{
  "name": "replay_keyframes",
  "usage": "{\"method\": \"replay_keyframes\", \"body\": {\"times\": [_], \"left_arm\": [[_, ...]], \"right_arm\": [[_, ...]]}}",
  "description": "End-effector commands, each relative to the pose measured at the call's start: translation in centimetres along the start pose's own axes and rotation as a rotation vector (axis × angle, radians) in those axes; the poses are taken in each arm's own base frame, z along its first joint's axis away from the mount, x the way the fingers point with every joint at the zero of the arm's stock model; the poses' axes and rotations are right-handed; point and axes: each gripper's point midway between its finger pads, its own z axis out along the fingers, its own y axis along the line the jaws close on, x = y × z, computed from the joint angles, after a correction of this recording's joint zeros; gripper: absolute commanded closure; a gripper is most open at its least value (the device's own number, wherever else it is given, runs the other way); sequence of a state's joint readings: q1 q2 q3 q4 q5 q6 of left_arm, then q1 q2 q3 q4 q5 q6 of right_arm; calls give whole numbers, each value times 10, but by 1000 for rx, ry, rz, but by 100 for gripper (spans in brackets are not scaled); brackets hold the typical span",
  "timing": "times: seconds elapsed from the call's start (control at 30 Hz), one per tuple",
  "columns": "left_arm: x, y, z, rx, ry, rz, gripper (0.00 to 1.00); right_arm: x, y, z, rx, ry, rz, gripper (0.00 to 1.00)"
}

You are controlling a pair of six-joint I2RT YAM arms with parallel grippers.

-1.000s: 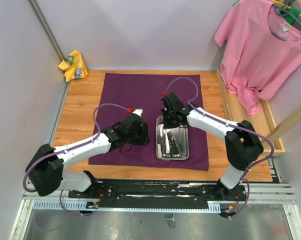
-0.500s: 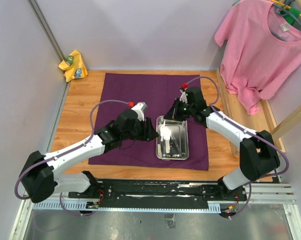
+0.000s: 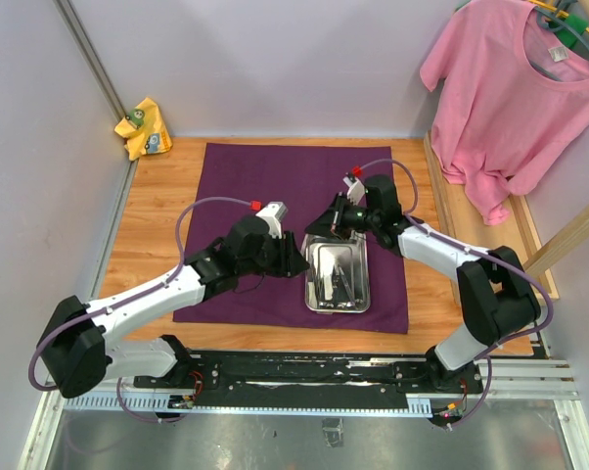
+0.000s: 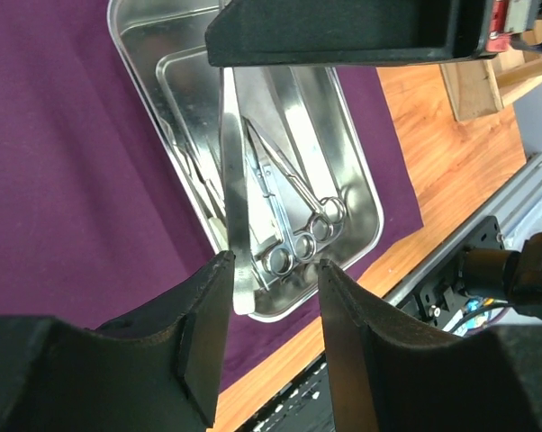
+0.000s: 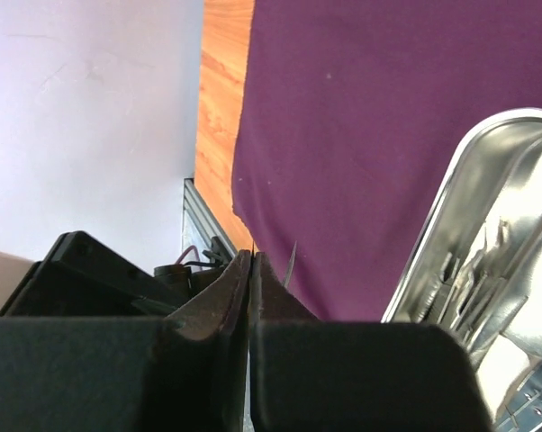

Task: Open and lay out the surgical kit
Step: Pick up the medical item from the container.

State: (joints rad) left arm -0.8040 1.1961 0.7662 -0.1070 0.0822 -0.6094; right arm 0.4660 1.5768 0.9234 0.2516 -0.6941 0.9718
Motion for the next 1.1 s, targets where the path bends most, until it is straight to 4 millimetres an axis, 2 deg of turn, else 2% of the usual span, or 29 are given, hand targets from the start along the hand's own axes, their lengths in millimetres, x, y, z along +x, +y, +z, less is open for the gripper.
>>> {"method": "replay_keyframes", "body": {"times": [0.0, 0.1, 0.33, 0.47, 0.63, 0.8, 1.07], "left_arm": [[-9, 11, -8, -58, -43, 22, 53], [-13, 20, -12, -115, -56, 49, 54], [-18, 19, -17, -116, -61, 88, 55], [-14, 18, -15, -104, -43, 93, 55], [-10, 4, -12, -18, -27, 96, 55], [-9, -12, -14, 68, -16, 108, 51], [-9, -34, -31, 256, 8, 67, 49]], "right_arm": [[-8, 15, -5, -76, -7, -5, 99], [-8, 15, -6, -77, -8, -7, 99], [-9, 18, -7, -103, -5, -6, 99], [-9, 20, -7, -108, -6, -11, 99], [-10, 19, -5, -115, -3, -14, 99], [-9, 24, -4, -164, -4, -29, 99], [-6, 49, -11, -314, 11, -84, 99]]}}
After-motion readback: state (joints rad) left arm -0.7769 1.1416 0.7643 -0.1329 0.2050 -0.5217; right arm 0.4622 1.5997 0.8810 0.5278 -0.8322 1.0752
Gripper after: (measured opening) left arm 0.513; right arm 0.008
